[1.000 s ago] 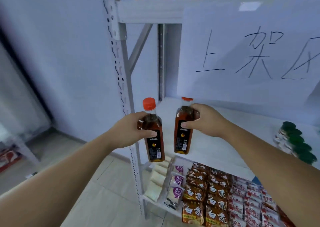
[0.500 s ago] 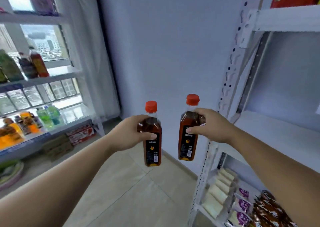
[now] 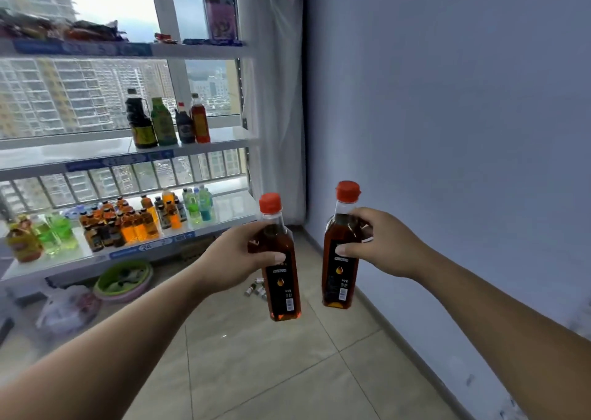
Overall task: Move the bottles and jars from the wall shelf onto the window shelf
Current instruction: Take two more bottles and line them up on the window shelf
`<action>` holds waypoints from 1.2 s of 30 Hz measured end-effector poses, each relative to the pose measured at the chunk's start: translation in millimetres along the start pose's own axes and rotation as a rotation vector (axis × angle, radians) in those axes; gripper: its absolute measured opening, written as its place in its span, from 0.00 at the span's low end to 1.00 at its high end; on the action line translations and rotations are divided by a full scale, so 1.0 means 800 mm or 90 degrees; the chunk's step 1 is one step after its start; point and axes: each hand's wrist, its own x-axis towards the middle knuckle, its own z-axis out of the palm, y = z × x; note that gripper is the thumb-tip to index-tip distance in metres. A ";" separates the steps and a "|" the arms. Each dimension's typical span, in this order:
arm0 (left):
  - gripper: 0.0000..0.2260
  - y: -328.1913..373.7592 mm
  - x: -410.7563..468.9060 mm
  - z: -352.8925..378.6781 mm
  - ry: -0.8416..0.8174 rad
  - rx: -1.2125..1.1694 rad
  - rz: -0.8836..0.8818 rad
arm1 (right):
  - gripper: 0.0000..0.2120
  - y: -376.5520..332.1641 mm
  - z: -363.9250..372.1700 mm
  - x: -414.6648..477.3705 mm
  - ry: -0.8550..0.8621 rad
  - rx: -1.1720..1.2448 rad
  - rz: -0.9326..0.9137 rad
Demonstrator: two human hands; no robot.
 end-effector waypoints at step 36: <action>0.20 -0.302 0.460 -0.220 0.095 0.012 -0.063 | 0.35 0.014 0.135 0.621 -0.090 0.013 -0.059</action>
